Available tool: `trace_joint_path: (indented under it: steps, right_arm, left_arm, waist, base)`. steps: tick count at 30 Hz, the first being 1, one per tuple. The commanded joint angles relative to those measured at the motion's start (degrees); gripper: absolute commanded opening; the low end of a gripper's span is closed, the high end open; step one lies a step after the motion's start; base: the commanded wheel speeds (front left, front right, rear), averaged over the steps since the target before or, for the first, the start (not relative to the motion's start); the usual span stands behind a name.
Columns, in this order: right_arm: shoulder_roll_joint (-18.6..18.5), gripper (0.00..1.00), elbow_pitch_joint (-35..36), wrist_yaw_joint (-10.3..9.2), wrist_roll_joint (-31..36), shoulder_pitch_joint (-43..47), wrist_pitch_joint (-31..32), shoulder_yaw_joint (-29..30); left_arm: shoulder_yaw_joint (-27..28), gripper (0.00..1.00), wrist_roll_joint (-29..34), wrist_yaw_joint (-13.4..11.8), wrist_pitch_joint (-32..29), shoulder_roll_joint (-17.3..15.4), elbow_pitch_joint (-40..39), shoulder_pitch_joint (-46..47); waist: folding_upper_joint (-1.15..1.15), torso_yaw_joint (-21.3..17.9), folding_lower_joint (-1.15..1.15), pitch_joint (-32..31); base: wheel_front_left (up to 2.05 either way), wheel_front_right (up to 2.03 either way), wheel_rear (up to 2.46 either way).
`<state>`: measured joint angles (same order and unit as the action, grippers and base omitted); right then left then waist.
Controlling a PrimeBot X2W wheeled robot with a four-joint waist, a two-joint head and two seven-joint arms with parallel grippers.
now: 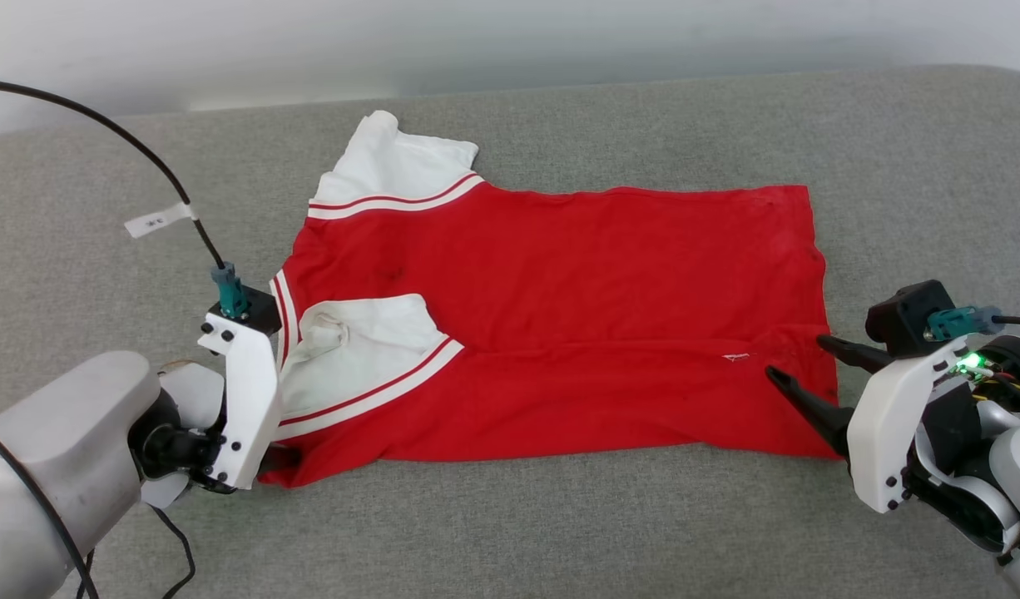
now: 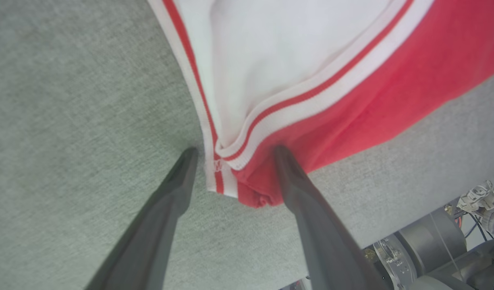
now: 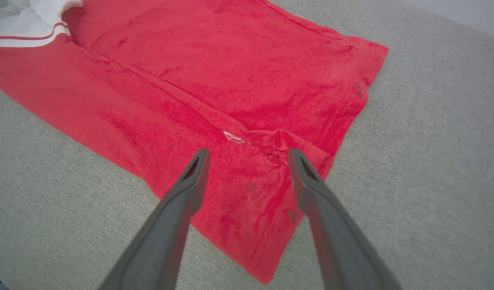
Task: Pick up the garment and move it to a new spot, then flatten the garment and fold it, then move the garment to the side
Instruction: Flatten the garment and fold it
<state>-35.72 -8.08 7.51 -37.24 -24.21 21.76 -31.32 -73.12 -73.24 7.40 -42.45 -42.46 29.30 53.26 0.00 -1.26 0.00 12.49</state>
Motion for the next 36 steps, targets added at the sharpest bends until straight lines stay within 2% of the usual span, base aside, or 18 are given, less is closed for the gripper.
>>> trace_joint_path:
  steps: [1,3,4,5,8,12,19,22,25,27,33,36]
  right_arm:
    - [0.2,1.0,0.0,-0.04,0.0,-0.8,0.1,-0.2]
    - [0.1,1.0,-0.2,-0.04,-0.3,-1.0,0.1,-0.5]
    - [0.0,1.0,-0.2,-0.04,-0.2,-1.4,-0.4,-0.4]
    - [0.0,1.0,-0.3,-0.04,-0.2,-1.8,-0.7,-0.1]
    - [-0.6,1.0,-0.5,-0.04,-0.2,-2.6,-1.0,-0.2]
    - [-3.6,1.0,-0.3,-0.04,-0.6,-5.0,1.9,-1.1]
    - [-11.5,1.0,1.2,-0.04,-5.0,-9.2,18.2,-5.5]
    - [-13.2,1.0,0.0,-0.04,-8.2,-10.4,26.4,-7.6]
    - [-12.9,1.0,-1.8,-0.04,-10.7,-11.4,32.2,-8.4]
    - [-11.2,1.0,-3.9,-0.04,-11.8,-11.5,34.2,-8.3]
    - [-4.4,1.0,-11.6,-0.04,-11.4,-11.5,34.0,-7.6]
    - [-2.0,1.0,-14.8,-0.04,-10.3,-10.3,32.9,-9.2]
  left_arm:
    - [-0.2,1.0,0.9,0.0,-0.4,0.7,0.3,-1.7]
    - [-0.5,1.0,1.7,0.0,-0.8,1.3,0.4,-3.3]
    - [-0.6,0.71,1.9,0.0,-0.8,1.6,0.3,-3.8]
    - [-0.7,0.0,1.6,0.0,-0.7,2.1,0.2,-4.2]
    - [-0.7,0.0,2.5,0.1,-0.3,2.2,-1.0,-4.5]
    - [-0.3,0.0,5.0,0.1,1.0,-0.3,-4.2,-3.6]
    - [-0.2,0.0,7.0,0.0,2.3,-2.8,-9.6,-2.3]
    - [-0.2,0.0,7.6,0.0,2.4,-3.6,-11.3,-1.6]
    - [-0.2,0.0,8.1,0.0,2.7,-3.8,-12.5,-0.7]
    - [-0.2,0.0,8.2,0.0,2.9,-3.8,-13.0,0.1]
    - [-0.2,0.0,8.9,0.0,4.1,-3.1,-13.4,1.5]
    - [-0.2,0.0,9.1,0.0,4.9,-3.1,-13.3,1.6]
  waist:
    - [0.0,-0.5,0.0,0.5]
    - [0.0,-0.7,0.0,0.7]
    - [0.0,-0.8,0.0,0.6]
    - [0.0,-0.7,0.0,0.5]
    - [0.0,-0.6,0.0,-0.4]
    - [0.0,-0.4,0.0,-2.3]
    - [0.0,0.6,0.0,-4.4]
    - [0.0,1.1,0.0,-4.4]
    - [0.0,1.8,0.0,-3.4]
    - [0.0,2.2,0.0,-2.5]
    - [0.0,3.4,0.0,0.3]
    - [0.0,3.6,0.0,1.5]
  base:
    - [0.0,0.0,0.0]
    - [0.0,0.0,0.0]
    - [0.0,0.0,0.0]
    - [0.0,0.0,0.0]
    - [0.0,0.0,0.0]
    - [0.0,0.0,0.0]
    - [0.0,0.0,0.0]
    - [0.0,0.0,0.0]
    - [0.0,0.0,0.0]
    - [0.0,0.0,0.0]
    - [0.0,0.0,0.0]
    - [0.0,0.0,0.0]
